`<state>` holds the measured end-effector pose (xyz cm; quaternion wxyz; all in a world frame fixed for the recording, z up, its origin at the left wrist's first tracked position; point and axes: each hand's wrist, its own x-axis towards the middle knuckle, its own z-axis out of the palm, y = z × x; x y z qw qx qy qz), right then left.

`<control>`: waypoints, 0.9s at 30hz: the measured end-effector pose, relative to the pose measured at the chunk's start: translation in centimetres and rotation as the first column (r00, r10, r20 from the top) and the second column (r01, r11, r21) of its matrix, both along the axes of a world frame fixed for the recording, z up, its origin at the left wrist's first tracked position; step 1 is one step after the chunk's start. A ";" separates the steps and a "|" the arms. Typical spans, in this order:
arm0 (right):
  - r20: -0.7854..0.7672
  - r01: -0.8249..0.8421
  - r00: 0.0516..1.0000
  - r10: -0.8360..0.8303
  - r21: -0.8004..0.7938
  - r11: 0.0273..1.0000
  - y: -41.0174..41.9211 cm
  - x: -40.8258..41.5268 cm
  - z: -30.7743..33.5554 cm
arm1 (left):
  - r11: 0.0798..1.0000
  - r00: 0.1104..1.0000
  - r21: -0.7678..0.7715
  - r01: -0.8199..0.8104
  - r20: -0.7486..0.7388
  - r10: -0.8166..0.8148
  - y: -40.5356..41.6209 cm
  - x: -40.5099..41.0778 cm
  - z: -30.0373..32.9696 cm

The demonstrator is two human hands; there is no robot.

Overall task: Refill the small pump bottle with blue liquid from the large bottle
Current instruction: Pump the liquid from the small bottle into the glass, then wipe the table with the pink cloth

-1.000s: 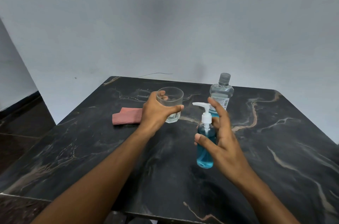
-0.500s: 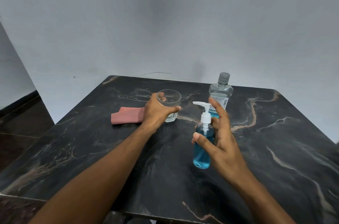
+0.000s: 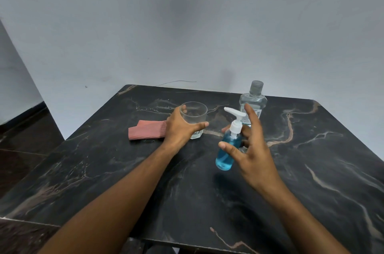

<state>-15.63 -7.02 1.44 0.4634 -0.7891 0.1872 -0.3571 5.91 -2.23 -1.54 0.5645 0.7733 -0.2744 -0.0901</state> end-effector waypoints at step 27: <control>-0.198 0.245 0.937 -0.288 -0.216 0.945 -6.2 10.2 -0.6 | 0.990 0.825 0.135 -0.035 0.563 -0.048 11.7 -2.2 0.9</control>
